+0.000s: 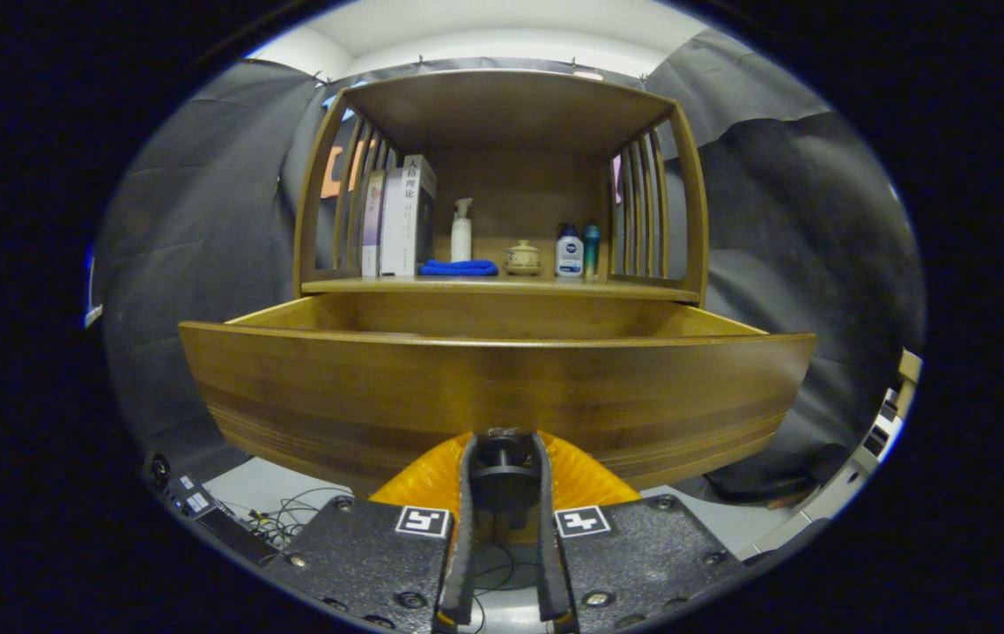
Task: Pull open the drawer, take out the items inside it, and place them on the countertop above the cabinet.
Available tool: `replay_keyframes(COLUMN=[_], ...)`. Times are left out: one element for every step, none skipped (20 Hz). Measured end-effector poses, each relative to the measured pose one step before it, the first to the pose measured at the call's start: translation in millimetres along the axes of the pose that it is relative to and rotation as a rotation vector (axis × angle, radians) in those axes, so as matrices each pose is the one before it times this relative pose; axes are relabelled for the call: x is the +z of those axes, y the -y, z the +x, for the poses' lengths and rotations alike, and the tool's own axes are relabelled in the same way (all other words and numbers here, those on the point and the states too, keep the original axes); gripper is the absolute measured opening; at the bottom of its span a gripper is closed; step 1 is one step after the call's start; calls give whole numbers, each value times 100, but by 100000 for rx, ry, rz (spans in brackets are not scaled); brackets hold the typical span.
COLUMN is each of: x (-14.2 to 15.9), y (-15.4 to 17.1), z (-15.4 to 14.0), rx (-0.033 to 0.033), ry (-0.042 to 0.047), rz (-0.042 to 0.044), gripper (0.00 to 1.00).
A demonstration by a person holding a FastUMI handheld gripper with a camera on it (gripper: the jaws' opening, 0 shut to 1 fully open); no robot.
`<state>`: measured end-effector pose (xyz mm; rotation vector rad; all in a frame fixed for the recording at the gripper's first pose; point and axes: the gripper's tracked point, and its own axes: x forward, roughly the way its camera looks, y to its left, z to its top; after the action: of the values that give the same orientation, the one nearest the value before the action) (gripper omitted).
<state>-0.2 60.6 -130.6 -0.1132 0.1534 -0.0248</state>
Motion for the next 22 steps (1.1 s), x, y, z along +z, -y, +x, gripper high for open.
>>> replay_keyframes(x=[-52, -180, -70, 345, 366, 782, 735, 585, 954, 1214, 1337, 1538, 1681, 1885, 1682, 1711, 1522, 1424, 1421, 1244, 801, 775], y=[-19, 4, 213, -42, 750, 87, 173, 202, -36, -58, 133, 175, 265, -45, 53, 47, -209, -424, -183, 9, -158, -260], z=[118, -86, -522, -480, -560, -602, -379, -451, -374, -272, -136, 49, -15, 342, 403, 676, 649, 859, 966, 1264, 1124, 1173], rx=[-144, 934, 683, 1456, -923, 944, 30, -206, 1116, 764, 576, 73, 156, 728, 876, 336, 1007, 2039, 781, 369, -171, 145], ry=[-223, -104, -25, 1137, 1937, 1959, 1379, 498, 1079, 1354, 954, 953, 1295, 871, 321, -394, -1286, -1616, -1111, -1756, -3050, -2875], rz=[-791, -37, 1409, 1039, -423, -565, -177, 86, 556, 966, 271, 70, 16, -156, 90, 526, 151, 277, 241, -482, -998, -912], gripper=[30, 31, 41, 51, 62, 72, 82, 93, 100, 100, 100, 100, 100, 100, 100, 100, 100, 100, 100, 100, 100, 100])
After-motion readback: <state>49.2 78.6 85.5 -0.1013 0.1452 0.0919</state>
